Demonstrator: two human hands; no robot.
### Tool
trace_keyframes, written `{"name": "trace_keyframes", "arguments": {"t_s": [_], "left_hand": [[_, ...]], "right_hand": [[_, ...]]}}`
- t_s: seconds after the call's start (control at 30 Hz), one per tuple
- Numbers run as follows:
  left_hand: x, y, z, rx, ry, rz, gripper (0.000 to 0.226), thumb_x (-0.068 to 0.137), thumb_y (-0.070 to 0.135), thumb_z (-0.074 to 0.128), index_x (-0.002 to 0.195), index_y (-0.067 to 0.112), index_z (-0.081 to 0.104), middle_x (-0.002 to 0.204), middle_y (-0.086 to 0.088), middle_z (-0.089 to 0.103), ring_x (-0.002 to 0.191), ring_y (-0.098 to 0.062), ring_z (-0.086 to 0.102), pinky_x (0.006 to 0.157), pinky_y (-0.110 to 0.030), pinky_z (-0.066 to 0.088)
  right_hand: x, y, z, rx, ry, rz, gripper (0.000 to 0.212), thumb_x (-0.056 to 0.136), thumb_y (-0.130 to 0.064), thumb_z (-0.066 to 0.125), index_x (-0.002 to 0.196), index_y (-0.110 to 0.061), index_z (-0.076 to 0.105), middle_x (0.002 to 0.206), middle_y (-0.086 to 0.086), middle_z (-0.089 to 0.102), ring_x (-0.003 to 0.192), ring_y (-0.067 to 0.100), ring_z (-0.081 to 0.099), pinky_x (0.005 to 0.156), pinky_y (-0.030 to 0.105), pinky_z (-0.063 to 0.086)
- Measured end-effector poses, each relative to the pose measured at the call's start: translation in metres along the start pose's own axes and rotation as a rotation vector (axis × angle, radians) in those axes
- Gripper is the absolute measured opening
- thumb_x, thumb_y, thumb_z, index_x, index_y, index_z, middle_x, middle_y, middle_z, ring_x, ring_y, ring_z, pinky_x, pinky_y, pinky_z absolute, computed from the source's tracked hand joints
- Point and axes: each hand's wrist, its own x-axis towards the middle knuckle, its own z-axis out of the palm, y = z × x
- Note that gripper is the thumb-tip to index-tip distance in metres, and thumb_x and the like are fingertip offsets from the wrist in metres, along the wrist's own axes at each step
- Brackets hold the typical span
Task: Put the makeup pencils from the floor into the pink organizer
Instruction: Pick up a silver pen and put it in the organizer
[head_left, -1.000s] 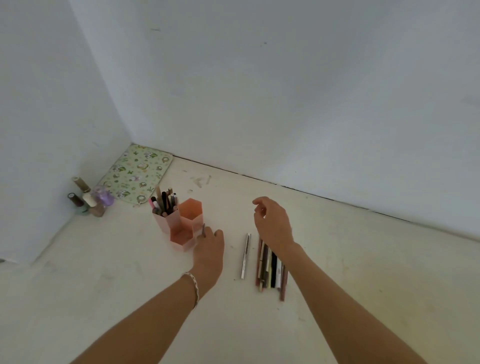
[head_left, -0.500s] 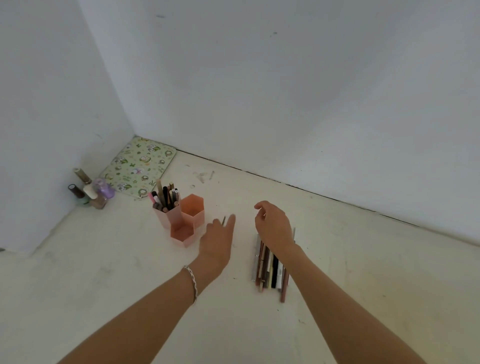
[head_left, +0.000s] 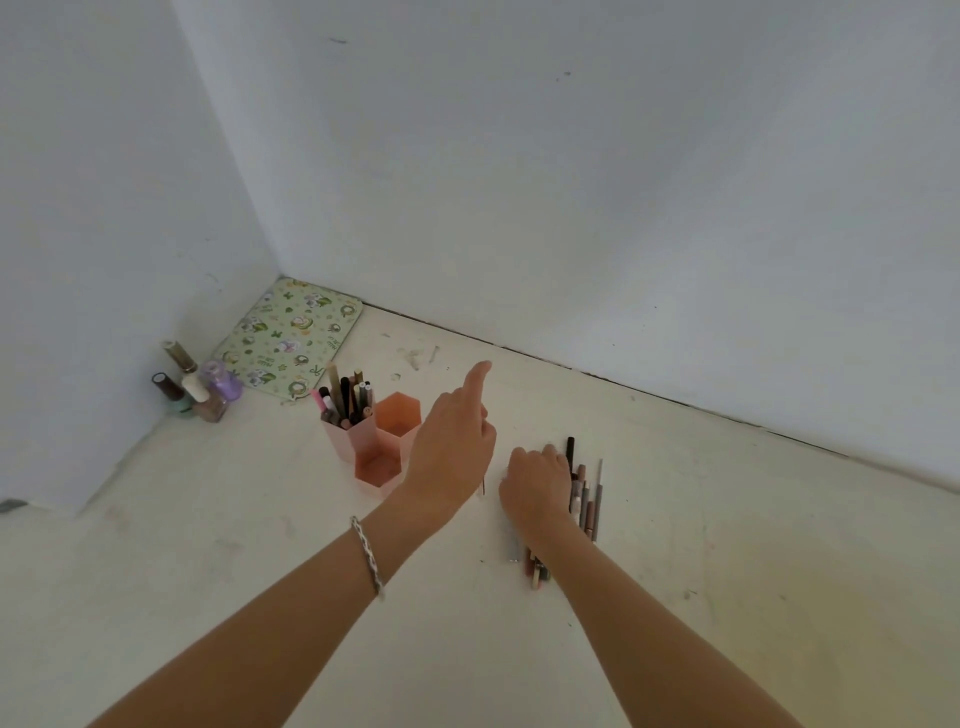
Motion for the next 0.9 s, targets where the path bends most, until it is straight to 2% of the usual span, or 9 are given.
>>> {"name": "trace_keyframes", "arguments": {"t_s": [0.1, 0.23, 0.37, 0.47, 0.6, 0.67, 0.7, 0.8, 0.9], "left_hand": [[-0.001, -0.006, -0.003, 0.008, 0.01, -0.005, 0.065, 0.095, 0.008, 0.051, 0.151, 0.021, 0.02, 0.096, -0.003, 0.059, 0.087, -0.017, 0.056, 0.073, -0.034, 0.054], [0.006, -0.014, -0.025, -0.011, 0.148, 0.048, 0.067, 0.096, 0.01, 0.05, 0.153, 0.021, 0.017, 0.091, 0.002, 0.058, 0.079, -0.012, 0.056, 0.062, -0.018, 0.042], [0.022, -0.038, -0.081, -0.16, 0.399, 0.048, 0.059, 0.099, 0.014, 0.046, 0.15, 0.027, 0.021, 0.084, 0.005, 0.058, 0.072, -0.009, 0.059, 0.066, -0.021, 0.049], [0.025, -0.068, -0.119, -0.178, 0.587, 0.03, 0.057, 0.099, 0.013, 0.047, 0.149, 0.028, 0.024, 0.085, 0.007, 0.053, 0.071, -0.006, 0.056, 0.067, -0.01, 0.044], [0.014, -0.091, -0.118, -0.173, 0.565, 0.036, 0.051, 0.099, 0.012, 0.049, 0.143, 0.031, 0.03, 0.085, 0.011, 0.056, 0.074, 0.001, 0.059, 0.063, -0.001, 0.043], [0.009, -0.1, -0.111, -0.138, 0.484, 0.03, 0.043, 0.098, 0.014, 0.051, 0.136, 0.03, 0.037, 0.091, 0.008, 0.062, 0.079, 0.003, 0.061, 0.071, -0.006, 0.048], [0.007, -0.103, -0.107, -0.076, 0.435, 0.035, 0.039, 0.097, 0.016, 0.053, 0.133, 0.027, 0.043, 0.1, 0.005, 0.065, 0.088, 0.0, 0.063, 0.08, -0.016, 0.052], [0.004, -0.114, -0.098, 0.239, 0.393, 0.098, 0.033, 0.097, 0.025, 0.056, 0.128, 0.015, 0.061, 0.142, -0.009, 0.05, 0.133, -0.029, 0.043, 0.109, -0.046, 0.036], [0.003, -0.114, -0.107, 0.176, 0.56, 0.024, 0.038, 0.101, 0.027, 0.045, 0.136, 0.014, 0.054, 0.153, -0.013, 0.034, 0.141, -0.03, 0.029, 0.114, -0.042, 0.021]], "right_hand": [[-0.001, -0.011, 0.003, 0.124, 0.02, -0.08, 0.017, 0.095, -0.008, 0.039, 0.101, -0.01, 0.054, 0.091, 0.009, 0.067, 0.097, 0.027, 0.056, 0.081, 0.035, 0.039], [0.007, -0.02, -0.015, 0.374, 0.168, -0.103, 0.033, 0.098, -0.011, 0.04, 0.13, -0.01, 0.048, 0.091, 0.012, 0.068, 0.094, 0.028, 0.055, 0.082, 0.04, 0.047], [0.021, -0.021, -0.047, 0.607, 0.425, -0.102, 0.024, 0.098, -0.014, 0.046, 0.119, -0.013, 0.057, 0.082, 0.002, 0.065, 0.089, 0.023, 0.051, 0.072, 0.03, 0.041], [0.023, -0.023, -0.068, 0.739, 0.608, -0.115, 0.022, 0.096, -0.015, 0.051, 0.116, -0.021, 0.055, 0.083, -0.013, 0.056, 0.086, 0.011, 0.044, 0.066, 0.012, 0.031], [0.022, -0.031, -0.085, 0.796, 0.717, -0.149, 0.025, 0.094, -0.016, 0.055, 0.117, -0.027, 0.052, 0.081, -0.026, 0.049, 0.085, 0.008, 0.044, 0.069, 0.011, 0.034], [0.022, -0.041, -0.092, 0.809, 0.743, -0.176, 0.025, 0.094, -0.014, 0.057, 0.117, -0.024, 0.053, 0.084, -0.022, 0.052, 0.086, 0.011, 0.048, 0.072, 0.02, 0.041], [0.021, -0.045, -0.095, 0.816, 0.75, -0.188, 0.025, 0.094, -0.014, 0.057, 0.117, -0.022, 0.054, 0.085, -0.018, 0.054, 0.087, 0.012, 0.05, 0.075, 0.027, 0.045], [0.014, -0.06, -0.105, 0.865, 0.741, -0.222, 0.025, 0.094, -0.015, 0.057, 0.119, -0.021, 0.055, 0.087, -0.017, 0.054, 0.09, 0.014, 0.052, 0.079, 0.037, 0.05], [0.004, -0.083, -0.12, 0.949, 0.775, -0.279, 0.025, 0.094, -0.019, 0.054, 0.118, -0.027, 0.053, 0.089, -0.031, 0.053, 0.09, 0.009, 0.052, 0.08, 0.031, 0.05]]}}
